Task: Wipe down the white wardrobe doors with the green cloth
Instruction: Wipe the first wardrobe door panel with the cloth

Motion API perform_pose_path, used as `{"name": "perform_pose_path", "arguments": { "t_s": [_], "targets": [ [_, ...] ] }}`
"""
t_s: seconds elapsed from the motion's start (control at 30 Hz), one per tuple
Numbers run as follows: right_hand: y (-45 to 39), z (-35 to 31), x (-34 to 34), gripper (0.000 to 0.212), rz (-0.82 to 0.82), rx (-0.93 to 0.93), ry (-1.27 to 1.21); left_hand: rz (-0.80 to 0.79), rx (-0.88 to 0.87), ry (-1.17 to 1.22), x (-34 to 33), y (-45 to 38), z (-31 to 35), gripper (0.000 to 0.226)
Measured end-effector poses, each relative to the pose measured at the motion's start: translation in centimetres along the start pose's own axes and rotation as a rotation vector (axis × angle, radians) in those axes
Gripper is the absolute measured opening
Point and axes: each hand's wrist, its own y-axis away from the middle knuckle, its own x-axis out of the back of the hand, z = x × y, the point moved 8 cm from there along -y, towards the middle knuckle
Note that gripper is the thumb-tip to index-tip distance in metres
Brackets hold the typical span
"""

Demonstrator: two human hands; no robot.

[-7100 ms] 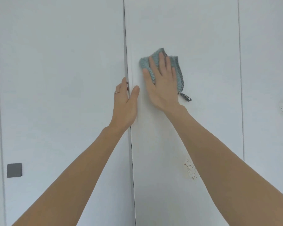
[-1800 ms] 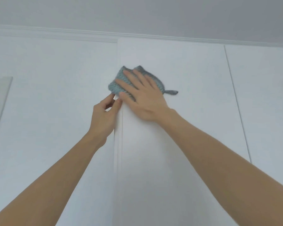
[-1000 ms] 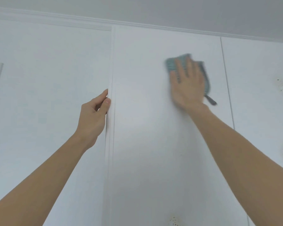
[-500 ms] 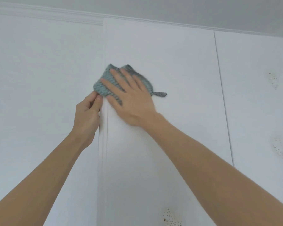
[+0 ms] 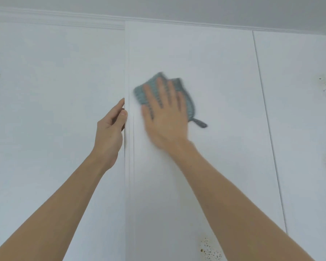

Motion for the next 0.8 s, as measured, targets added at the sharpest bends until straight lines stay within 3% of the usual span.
{"name": "perform_pose_path", "arguments": {
  "t_s": [0.1,0.17,0.23,0.33,0.4,0.47,0.53,0.67,0.73,0.8],
  "targets": [
    [2.6,-2.9,-0.9,0.054,-0.054,0.246,0.036,0.003,-0.006,0.024,-0.1,0.1,0.4,0.038],
    [2.2,0.1,-0.2,0.054,-0.061,0.254,0.041,0.031,0.012,0.031,-0.1,0.2,0.5,0.037],
    [1.1,5.8,1.3,0.056,-0.015,0.083,0.039,0.025,0.013,0.009,-0.2,0.2,0.6,0.035],
    [1.1,15.4,3.9,0.056,0.067,-0.349,0.038,0.018,0.012,-0.013,-0.3,0.3,0.6,0.036],
    [1.6,18.2,4.4,0.056,0.068,-0.561,0.017,-0.009,0.005,-0.025,-0.4,0.3,0.6,0.040],
    [1.3,16.8,3.9,0.057,0.096,-0.653,0.009,-0.025,0.009,-0.032,-0.3,0.3,0.6,0.042],
    [0.6,11.6,2.8,0.058,0.106,-0.553,0.015,-0.042,0.028,-0.025,-0.4,0.4,0.5,0.042],
    [1.9,-2.9,-0.9,0.057,-0.014,0.020,0.007,-0.043,0.016,-0.020,-0.1,0.5,0.7,0.041],
    [3.5,-5.1,-1.5,0.054,-0.058,0.187,0.030,-0.021,0.015,-0.020,0.1,0.6,0.6,0.042],
    [3.6,-3.2,-1.0,0.053,-0.071,0.256,0.035,-0.003,0.023,-0.020,0.3,0.9,0.5,0.043]
  ]
}}
